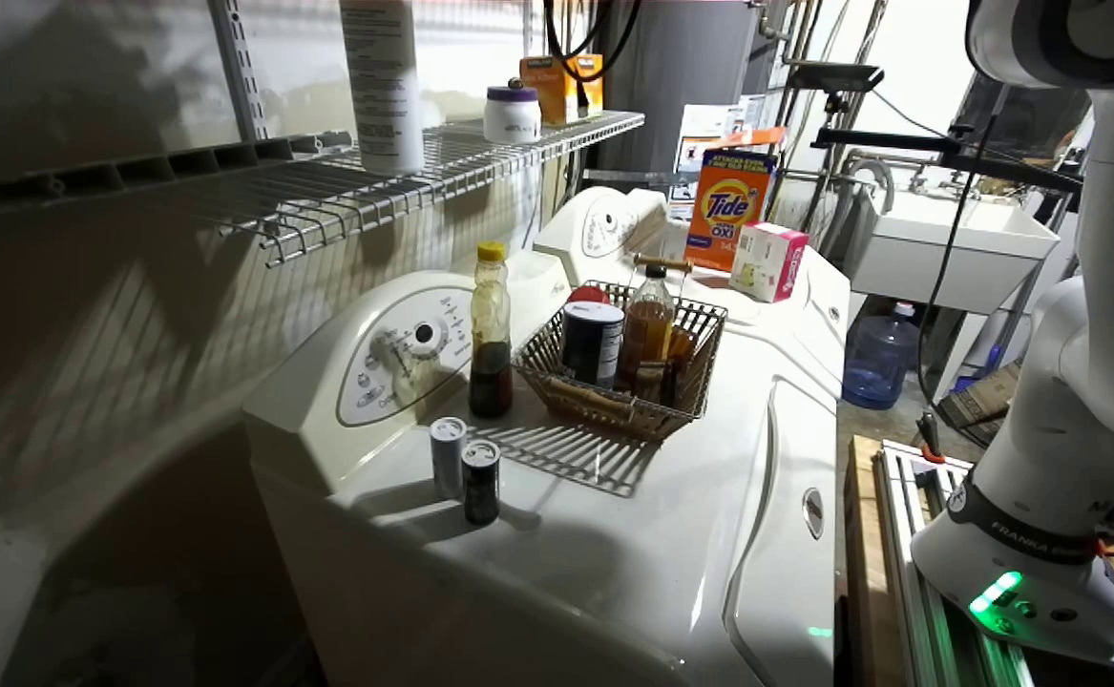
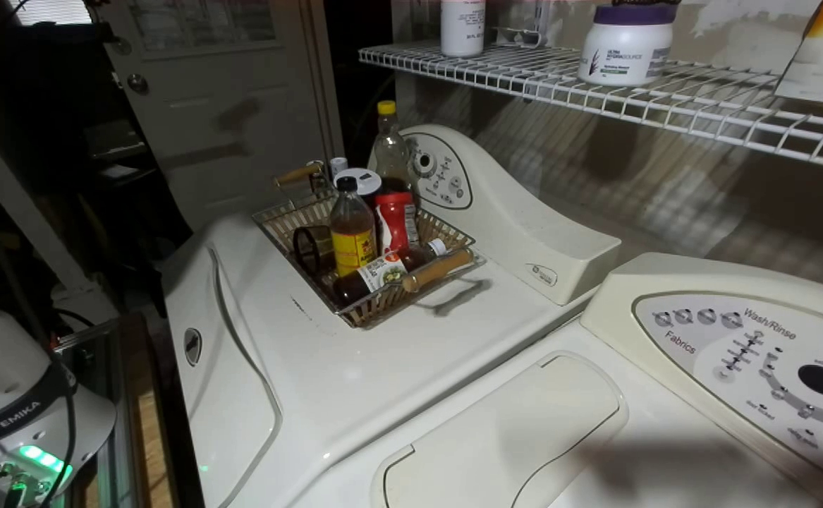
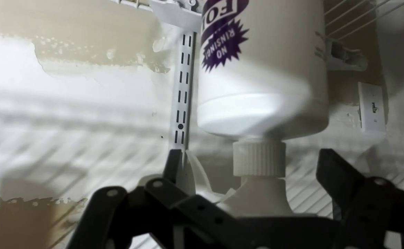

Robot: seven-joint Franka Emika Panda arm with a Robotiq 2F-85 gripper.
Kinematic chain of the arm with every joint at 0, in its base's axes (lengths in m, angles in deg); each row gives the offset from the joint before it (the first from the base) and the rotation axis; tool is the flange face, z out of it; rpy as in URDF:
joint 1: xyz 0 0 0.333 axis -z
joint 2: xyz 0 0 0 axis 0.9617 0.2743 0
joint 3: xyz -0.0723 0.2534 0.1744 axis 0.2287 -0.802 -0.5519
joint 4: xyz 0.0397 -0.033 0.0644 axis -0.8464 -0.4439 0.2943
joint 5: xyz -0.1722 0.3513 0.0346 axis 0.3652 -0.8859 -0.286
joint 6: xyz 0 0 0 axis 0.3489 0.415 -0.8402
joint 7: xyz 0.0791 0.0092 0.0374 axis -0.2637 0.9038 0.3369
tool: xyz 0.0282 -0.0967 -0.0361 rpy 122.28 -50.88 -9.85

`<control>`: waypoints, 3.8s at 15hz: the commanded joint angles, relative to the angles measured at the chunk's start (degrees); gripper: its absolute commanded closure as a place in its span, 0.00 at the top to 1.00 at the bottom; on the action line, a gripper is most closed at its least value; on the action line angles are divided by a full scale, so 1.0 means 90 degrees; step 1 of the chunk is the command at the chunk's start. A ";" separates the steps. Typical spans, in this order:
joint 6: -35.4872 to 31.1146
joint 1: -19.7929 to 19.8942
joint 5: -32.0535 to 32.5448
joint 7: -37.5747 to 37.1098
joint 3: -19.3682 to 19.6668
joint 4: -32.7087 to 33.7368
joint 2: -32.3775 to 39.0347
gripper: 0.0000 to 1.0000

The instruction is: Squeeze the spray bottle

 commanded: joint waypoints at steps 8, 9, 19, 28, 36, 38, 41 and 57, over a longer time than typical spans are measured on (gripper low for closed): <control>0.0126 0.0064 -0.0163 -0.0311 -0.0051 0.0749 0.0519 1.00; 0.0138 0.0066 -0.0162 -0.0353 -0.0052 0.0777 0.0547 1.00; 0.0235 0.0113 -0.0232 -0.0500 -0.0102 0.0779 0.0540 1.00; 0.0330 0.0143 -0.0332 -0.0561 -0.0112 0.0776 0.0527 0.42; 0.0501 0.0119 -0.0272 -0.0725 -0.0071 0.0757 0.0478 0.69; 0.0475 0.0089 -0.0198 -0.0803 -0.0030 0.0739 0.0458 0.82; 0.0442 0.0077 -0.0174 -0.0856 -0.0017 0.0729 0.0446 0.99; 0.0746 -0.0296 0.0596 -0.1718 0.0290 0.0046 -0.0336 1.00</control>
